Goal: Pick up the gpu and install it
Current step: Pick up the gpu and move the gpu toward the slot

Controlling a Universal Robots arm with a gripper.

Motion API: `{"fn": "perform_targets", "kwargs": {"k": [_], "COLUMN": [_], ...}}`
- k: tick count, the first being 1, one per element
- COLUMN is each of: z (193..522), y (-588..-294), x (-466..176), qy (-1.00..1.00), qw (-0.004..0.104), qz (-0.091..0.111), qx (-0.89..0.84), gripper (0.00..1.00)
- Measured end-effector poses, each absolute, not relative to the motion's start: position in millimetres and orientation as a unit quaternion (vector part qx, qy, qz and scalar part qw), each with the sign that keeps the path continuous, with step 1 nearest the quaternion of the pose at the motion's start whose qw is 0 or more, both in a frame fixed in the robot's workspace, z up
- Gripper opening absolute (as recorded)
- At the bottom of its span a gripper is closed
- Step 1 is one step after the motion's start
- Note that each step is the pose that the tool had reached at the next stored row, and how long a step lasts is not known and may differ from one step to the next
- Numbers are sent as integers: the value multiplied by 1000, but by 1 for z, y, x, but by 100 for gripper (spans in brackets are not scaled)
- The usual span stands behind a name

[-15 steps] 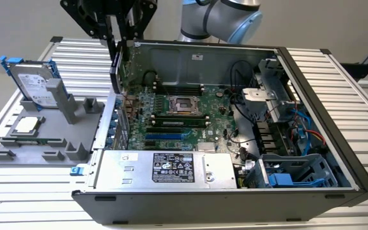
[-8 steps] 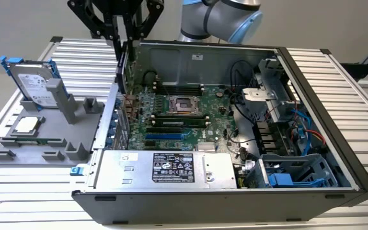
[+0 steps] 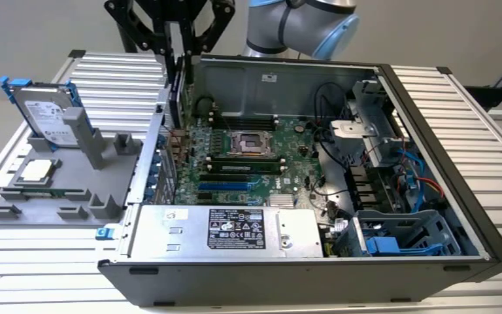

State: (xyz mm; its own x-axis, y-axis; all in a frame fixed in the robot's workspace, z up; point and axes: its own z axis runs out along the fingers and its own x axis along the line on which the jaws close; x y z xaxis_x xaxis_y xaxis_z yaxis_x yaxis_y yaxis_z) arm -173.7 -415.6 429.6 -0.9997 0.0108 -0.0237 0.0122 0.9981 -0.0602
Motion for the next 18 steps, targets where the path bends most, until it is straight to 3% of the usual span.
{"fn": "perform_targets", "kwargs": {"k": [18], "z": [430], "y": [-416], "x": [-147], "qy": [999], "qw": [9], "qz": [-30], "qx": [6], "gripper": [0]}}
